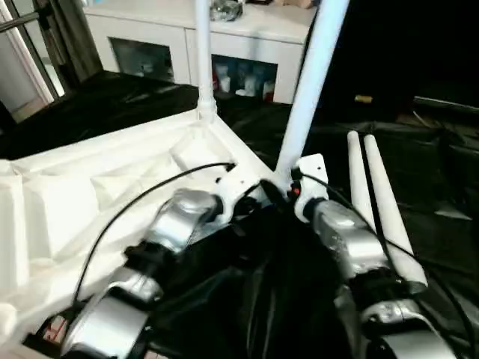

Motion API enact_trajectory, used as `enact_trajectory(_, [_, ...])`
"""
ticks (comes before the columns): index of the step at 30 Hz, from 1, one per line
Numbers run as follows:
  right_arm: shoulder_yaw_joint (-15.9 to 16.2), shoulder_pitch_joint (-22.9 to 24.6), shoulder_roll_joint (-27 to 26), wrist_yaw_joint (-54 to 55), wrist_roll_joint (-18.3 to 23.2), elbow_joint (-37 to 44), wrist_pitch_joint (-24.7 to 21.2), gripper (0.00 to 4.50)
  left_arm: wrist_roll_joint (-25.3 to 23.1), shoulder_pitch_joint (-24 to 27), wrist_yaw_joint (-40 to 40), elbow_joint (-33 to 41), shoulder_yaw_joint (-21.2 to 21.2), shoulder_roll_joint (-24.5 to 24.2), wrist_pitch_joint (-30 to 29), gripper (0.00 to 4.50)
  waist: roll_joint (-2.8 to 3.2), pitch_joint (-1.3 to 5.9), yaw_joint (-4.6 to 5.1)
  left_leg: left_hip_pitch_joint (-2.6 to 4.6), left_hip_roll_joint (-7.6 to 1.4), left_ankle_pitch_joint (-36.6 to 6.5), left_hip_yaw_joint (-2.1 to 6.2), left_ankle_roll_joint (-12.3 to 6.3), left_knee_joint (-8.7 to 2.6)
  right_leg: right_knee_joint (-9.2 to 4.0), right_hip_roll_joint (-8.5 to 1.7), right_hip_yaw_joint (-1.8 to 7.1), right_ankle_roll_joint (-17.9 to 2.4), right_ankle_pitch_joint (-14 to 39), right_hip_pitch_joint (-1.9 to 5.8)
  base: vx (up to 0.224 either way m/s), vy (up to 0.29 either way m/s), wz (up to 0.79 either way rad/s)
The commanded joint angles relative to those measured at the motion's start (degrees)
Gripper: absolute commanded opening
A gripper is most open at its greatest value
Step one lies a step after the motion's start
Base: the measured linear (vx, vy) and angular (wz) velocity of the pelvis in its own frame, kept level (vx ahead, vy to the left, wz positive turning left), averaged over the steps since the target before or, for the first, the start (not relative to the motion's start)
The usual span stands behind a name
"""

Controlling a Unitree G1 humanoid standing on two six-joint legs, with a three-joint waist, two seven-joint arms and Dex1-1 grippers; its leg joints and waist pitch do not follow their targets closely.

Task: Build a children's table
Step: Rotate leg to tighten

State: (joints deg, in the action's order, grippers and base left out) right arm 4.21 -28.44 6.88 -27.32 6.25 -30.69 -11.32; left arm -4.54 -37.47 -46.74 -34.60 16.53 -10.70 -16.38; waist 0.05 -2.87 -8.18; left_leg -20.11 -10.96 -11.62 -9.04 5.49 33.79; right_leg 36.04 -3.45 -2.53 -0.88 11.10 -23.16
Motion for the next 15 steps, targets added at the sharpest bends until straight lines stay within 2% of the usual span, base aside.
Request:
enact_trajectory(1, [4.2, 1.2, 1.9, -7.7, 1.0, 4.3, -0.9, 3.90, 3.6, 1.4, -6.5, 4.6, 1.2, -0.5, 5.2, 0.00, -0.54, 3.47, -0.16, -0.47, -1.62, -6.8, 0.26, -1.97, -3.94, -4.70, -4.72, 2.49, -9.3, 10.4, 3.53, 0.000, 0.000, 0.00])
enact_trajectory(3, [5.4, 2.6, 5.5, -13.1, 1.5, 7.3, -1.3, 3.90, 4.2, 2.9, -10.2, 6.6, 1.9, -2.7, 6.7, 0.00, -0.51, 3.43, -0.11, -0.29, -1.78, -7.6, 0.19, -2.27, -3.95, -4.79, -4.62, 2.59, -9.1, 11.3, 3.24, 0.000, 0.000, 0.00])
enact_trajectory(4, [5.4, 2.6, 5.6, -13.3, 1.5, 7.4, -1.3, 3.90, 4.3, 2.9, -10.3, 6.7, 1.9, -2.8, 6.7, 0.00, -0.48, 3.33, 0.00, -0.45, -1.83, -7.9, 0.17, -2.37, -4.03, -4.78, -4.60, 2.61, -9.3, 11.6, 3.14, 0.000, 0.000, 0.00])
enact_trajectory(6, [5.7, 3.6, 8.4, -17.7, 2.0, 9.2, -1.6, 3.90, 5.2, 4.1, -13.2, 8.5, 2.0, -4.4, 6.5, 0.00, -0.44, 3.37, -0.22, -0.16, -1.91, -8.2, 0.17, -2.28, -4.01, -4.85, -4.70, 2.60, -9.4, 12.4, 3.02, 0.000, 0.000, 0.00])
enact_trajectory(7, [5.7, 4.0, 10.0, -20.4, 2.6, 10.2, -1.9, 3.90, 6.0, 4.8, -15.4, 9.9, 2.1, -5.3, 6.0, 0.00, -0.60, 3.36, -0.22, -0.25, -1.93, -7.4, 0.08, -2.49, -3.97, -4.61, -4.52, 2.62, -10.0, 10.6, 2.99, 0.000, 0.000, 0.00])
enact_trajectory(10, [5.5, 4.3, 11.4, -22.8, 3.4, 11.2, -2.3, 3.90, 6.8, 5.6, -17.6, 11.6, 2.3, -6.4, 5.8, 0.00, -0.61, 3.37, -0.32, -0.37, -1.94, -7.0, 0.10, -2.97, -3.94, -4.48, -4.53, 2.56, -10.6, 9.4, 3.12, 0.000, 0.000, 0.00])
enact_trajectory(11, [5.3, 4.7, 13.4, -26.1, 4.8, 12.9, -2.9, 3.90, 7.8, 6.8, -20.8, 14.5, 2.6, -8.2, 5.1, 0.00, -0.60, 3.37, -0.35, -0.30, -1.87, -7.0, 0.04, -2.99, -3.88, -4.53, -4.52, 2.53, -10.7, 9.6, 3.02, 0.000, 0.000, 0.00])
enact_trajectory(12, [5.3, 4.8, 13.7, -26.6, 5.1, 13.2, -3.1, 3.90, 7.9, 7.0, -21.2, 14.9, 2.7, -8.4, 5.1, 0.00, -0.63, 3.51, -0.46, -0.42, -1.99, -6.6, 0.15, -3.11, -3.86, -4.29, -4.71, 2.58, -10.8, 8.9, 3.31, 0.000, 0.000, 0.00])
enact_trajectory(13, [5.6, 5.0, 14.6, -28.0, 5.4, 13.9, -2.9, 3.90, 8.2, 7.5, -22.4, 16.0, 2.9, -9.2, 4.7, 0.00, -0.59, 3.45, -0.42, -0.35, -1.99, -6.3, 0.03, -3.41, -3.78, -4.24, -4.42, 2.52, -11.0, 8.0, 3.04, 0.000, 0.000, 0.00])
enact_trajectory(15, [6.5, 5.3, 16.1, -30.0, 5.2, 14.5, -2.9, 3.90, 8.4, 8.0, -24.0, 17.1, 3.0, -10.1, 4.5, 0.00, -0.58, 3.45, -0.57, -0.35, -1.95, -6.2, 0.02, -3.58, -3.76, -4.27, -4.49, 2.48, -11.2, 8.2, 3.07, 0.000, 0.000, 0.00])
